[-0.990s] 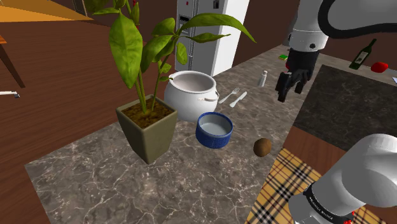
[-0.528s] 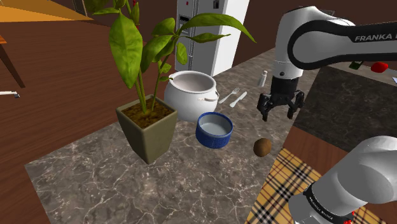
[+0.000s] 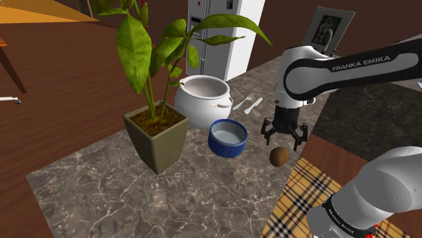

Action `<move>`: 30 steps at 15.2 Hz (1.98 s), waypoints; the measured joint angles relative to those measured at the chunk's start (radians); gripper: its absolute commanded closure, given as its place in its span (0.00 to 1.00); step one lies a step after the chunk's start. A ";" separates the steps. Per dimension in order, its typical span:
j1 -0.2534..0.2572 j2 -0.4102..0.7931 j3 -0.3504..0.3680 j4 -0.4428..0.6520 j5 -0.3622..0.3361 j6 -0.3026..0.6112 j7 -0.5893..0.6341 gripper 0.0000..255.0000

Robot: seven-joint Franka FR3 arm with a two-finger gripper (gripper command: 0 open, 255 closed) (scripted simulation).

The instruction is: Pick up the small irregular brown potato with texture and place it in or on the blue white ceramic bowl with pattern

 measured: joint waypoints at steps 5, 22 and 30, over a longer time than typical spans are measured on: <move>0.004 0.020 0.015 -0.055 0.021 0.074 0.016 0.00; 0.008 0.034 0.022 -0.084 0.030 0.116 0.015 1.00; 0.009 -0.025 0.007 -0.051 0.021 0.026 0.018 1.00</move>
